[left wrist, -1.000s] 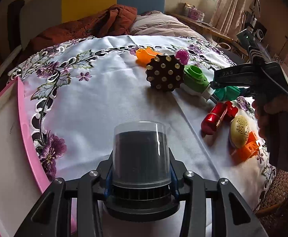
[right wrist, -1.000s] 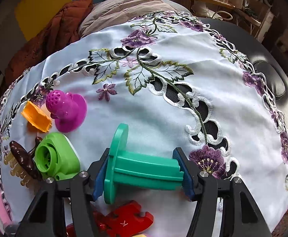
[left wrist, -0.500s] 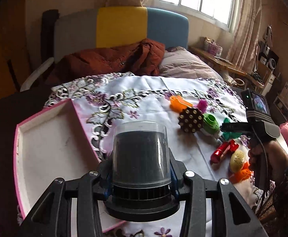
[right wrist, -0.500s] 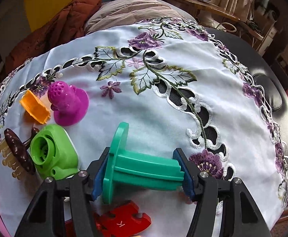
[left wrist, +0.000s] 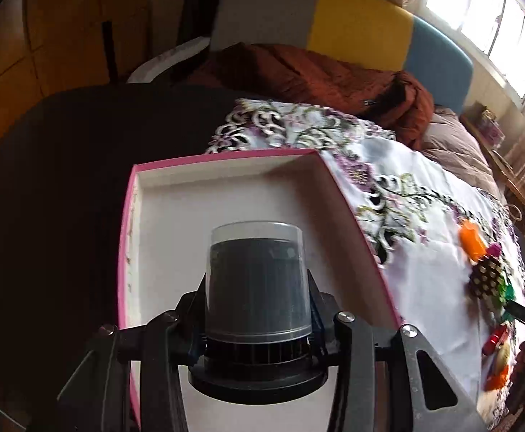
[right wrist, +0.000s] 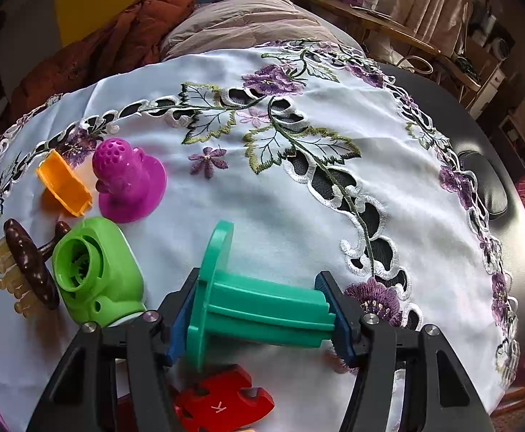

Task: Organize rigid objects
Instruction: 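Lower the black container into the tray and open the left tool while the right tool carries the teal piece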

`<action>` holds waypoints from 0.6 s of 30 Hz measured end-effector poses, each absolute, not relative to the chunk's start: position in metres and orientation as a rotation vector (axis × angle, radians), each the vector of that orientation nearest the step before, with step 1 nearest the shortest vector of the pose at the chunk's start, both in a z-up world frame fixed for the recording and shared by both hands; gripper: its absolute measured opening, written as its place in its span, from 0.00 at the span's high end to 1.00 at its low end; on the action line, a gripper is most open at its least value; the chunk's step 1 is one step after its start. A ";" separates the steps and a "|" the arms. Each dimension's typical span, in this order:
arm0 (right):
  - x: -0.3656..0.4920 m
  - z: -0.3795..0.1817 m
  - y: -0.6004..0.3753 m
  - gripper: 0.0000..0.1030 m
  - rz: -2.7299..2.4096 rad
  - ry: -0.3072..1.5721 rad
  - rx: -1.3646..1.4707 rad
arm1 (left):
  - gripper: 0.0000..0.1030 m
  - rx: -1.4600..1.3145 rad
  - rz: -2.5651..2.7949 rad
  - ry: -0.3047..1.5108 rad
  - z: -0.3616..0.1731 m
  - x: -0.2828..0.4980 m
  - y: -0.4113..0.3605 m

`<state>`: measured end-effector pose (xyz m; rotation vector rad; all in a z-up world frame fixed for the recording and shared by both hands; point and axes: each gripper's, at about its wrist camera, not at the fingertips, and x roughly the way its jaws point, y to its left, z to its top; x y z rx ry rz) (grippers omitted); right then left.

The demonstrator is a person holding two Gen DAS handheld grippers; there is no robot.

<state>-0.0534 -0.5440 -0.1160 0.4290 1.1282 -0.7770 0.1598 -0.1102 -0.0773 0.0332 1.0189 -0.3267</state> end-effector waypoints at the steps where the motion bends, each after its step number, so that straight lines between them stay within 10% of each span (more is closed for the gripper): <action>1: -0.053 -0.116 -0.544 0.39 -0.777 1.129 0.425 | 0.58 0.040 -0.307 1.025 -0.082 0.168 -0.105; 10: -0.050 -0.115 -0.540 0.40 -0.777 1.134 0.380 | 0.57 0.055 -0.240 1.060 -0.107 0.212 -0.100; 18: -0.049 -0.116 -0.539 0.40 -0.776 1.135 0.368 | 0.36 0.057 -0.263 0.985 -0.080 0.190 -0.092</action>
